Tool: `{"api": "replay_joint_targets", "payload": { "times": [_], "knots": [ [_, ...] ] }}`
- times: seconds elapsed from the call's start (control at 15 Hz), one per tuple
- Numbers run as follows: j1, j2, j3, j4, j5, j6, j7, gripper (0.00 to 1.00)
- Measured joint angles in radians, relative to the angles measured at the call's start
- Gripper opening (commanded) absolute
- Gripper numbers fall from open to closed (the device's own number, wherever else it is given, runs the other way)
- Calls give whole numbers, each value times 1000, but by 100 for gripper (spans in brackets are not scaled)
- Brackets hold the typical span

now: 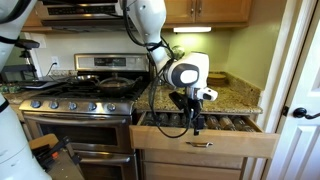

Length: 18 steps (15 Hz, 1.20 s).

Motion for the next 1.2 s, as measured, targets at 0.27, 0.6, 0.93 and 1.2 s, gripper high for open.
{"api": "replay_joint_targets", "payload": {
  "times": [0.27, 0.6, 0.93, 1.2],
  "knots": [
    [-13, 21, 16, 14, 28, 0, -7, 100],
    [-24, 60, 15, 32, 31, 1, -7, 100],
    [-18, 71, 0, 26, 19, 7, -7, 100],
    [34, 62, -57, -8, -70, 30, 0, 100]
  ]
}}
